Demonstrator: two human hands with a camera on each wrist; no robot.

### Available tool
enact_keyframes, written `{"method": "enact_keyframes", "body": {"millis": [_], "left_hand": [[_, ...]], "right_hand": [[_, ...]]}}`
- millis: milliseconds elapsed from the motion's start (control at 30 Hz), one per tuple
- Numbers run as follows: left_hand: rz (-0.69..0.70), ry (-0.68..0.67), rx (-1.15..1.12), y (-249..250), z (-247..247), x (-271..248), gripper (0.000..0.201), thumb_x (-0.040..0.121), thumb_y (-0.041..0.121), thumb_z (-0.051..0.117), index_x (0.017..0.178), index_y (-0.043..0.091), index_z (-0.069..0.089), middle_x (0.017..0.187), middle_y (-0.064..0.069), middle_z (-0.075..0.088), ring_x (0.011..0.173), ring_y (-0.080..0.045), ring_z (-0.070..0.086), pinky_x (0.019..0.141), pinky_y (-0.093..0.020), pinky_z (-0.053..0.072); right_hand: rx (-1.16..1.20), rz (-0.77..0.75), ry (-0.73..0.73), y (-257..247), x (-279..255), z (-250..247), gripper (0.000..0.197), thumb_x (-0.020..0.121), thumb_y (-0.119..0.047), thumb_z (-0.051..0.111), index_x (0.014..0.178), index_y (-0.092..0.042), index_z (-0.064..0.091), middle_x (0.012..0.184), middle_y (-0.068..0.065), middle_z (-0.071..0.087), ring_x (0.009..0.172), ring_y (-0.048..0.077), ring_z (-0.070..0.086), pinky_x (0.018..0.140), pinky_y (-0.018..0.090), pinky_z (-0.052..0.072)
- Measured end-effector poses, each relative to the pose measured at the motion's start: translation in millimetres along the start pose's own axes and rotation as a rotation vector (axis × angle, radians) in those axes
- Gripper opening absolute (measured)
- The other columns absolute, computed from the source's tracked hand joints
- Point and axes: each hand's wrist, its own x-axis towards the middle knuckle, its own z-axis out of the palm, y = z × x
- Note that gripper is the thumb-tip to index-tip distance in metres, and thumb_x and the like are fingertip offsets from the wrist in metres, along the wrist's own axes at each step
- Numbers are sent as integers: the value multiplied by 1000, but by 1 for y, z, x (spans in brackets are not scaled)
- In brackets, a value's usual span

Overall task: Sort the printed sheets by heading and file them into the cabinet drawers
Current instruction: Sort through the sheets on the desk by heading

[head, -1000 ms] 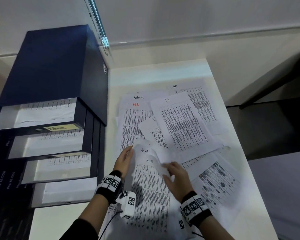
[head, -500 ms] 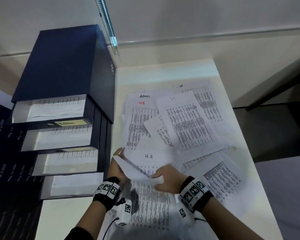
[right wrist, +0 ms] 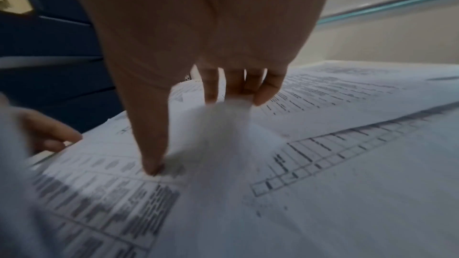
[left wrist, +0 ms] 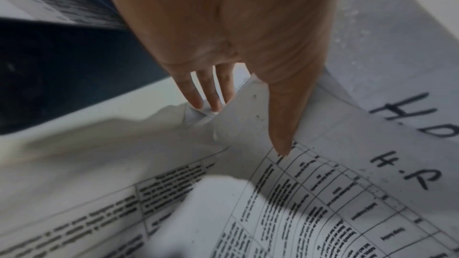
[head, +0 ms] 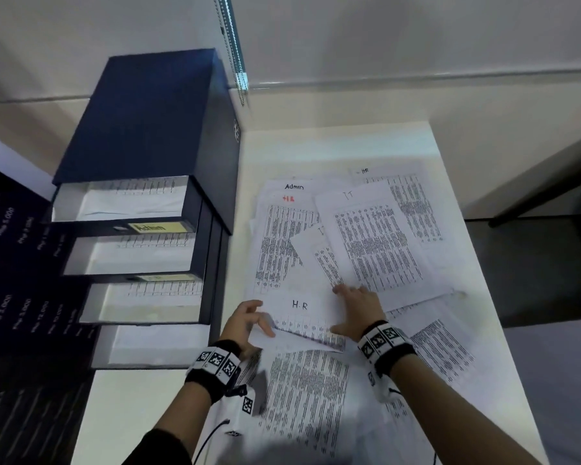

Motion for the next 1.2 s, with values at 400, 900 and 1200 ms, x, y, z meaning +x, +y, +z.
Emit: {"method": "enact_keyframes", "body": {"millis": [400,900,1200], "left_hand": [[-19,-54,-125,9,25,4,39,41,1,61,79,2,67,88,12,67,77,-2,64,67,-18,51],[73,46,-181,6,29,-7,76,54,0,68,129,4,59,114,-3,67,105,-26,65,89,-42,54],[205,57,-13,6,16,-15,29,68,-14,66,65,14,70,101,-4,71,104,-32,64,71,-33,54]], "right_hand": [[248,-135,260,-6,-42,13,112,72,-23,76,153,-39,0,145,2,25,109,14,50,81,23,53],[150,-85,256,4,-51,27,35,76,-13,71,107,-26,61,113,-6,51,86,8,53,75,24,57],[628,-86,179,11,-60,7,32,63,-8,83,59,-36,69,104,-11,62,90,5,59,78,5,42]]}}
